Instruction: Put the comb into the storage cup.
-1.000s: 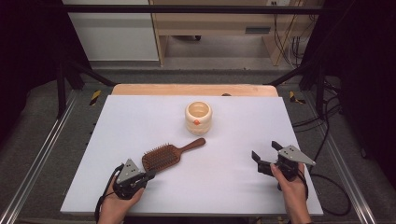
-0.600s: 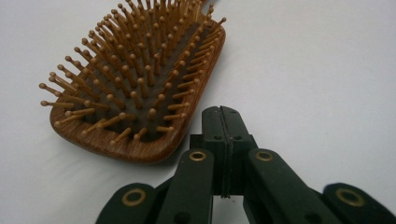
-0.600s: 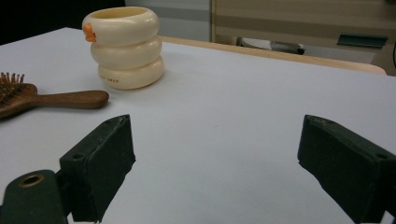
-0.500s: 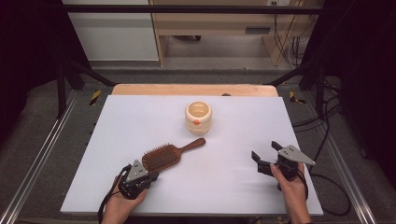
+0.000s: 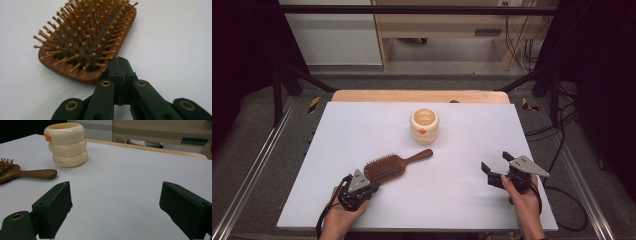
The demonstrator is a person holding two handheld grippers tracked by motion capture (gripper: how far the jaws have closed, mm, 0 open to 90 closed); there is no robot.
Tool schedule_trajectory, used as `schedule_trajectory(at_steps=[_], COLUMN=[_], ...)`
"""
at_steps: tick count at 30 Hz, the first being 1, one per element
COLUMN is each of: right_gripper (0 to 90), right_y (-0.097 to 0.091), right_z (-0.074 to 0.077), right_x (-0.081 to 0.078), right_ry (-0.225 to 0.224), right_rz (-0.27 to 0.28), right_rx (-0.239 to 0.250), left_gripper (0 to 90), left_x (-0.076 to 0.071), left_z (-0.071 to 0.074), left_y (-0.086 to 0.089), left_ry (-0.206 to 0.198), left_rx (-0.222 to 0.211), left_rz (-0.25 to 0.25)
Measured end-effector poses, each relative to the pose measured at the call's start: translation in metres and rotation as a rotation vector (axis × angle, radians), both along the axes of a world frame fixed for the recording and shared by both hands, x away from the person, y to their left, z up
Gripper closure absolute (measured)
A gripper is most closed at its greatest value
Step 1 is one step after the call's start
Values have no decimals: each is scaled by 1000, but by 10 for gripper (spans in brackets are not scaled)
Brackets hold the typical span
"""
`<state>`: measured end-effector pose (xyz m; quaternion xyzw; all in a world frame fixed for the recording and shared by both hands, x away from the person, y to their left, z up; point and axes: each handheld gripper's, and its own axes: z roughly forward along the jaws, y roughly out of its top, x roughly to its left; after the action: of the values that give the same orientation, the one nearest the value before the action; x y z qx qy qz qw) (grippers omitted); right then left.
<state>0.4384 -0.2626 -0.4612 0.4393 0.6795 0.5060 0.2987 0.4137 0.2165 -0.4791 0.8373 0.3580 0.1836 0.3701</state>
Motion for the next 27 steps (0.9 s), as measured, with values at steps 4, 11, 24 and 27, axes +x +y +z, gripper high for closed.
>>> schedule_trajectory(at_steps=[4, 11, 24, 27], right_gripper=[109, 109, 110, 110], right_y=[0, 1, 4, 4], right_z=[0, -1, -3, -2], right_x=[0, 1, 3, 3], right_ry=[-1, 5, 11, 10], right_rz=[3, 3, 20, 24], right_rx=[-4, -8, -29, -22], left_gripper=[899, 899, 899, 899], left_x=[3, 12, 34, 42], left_z=[0, 0, 1, 1], left_y=[4, 9, 19, 20], left_ry=[-1, -6, 5, 7], left_rx=[-1, 4, -14, -16], left_rz=[18, 49, 98, 109])
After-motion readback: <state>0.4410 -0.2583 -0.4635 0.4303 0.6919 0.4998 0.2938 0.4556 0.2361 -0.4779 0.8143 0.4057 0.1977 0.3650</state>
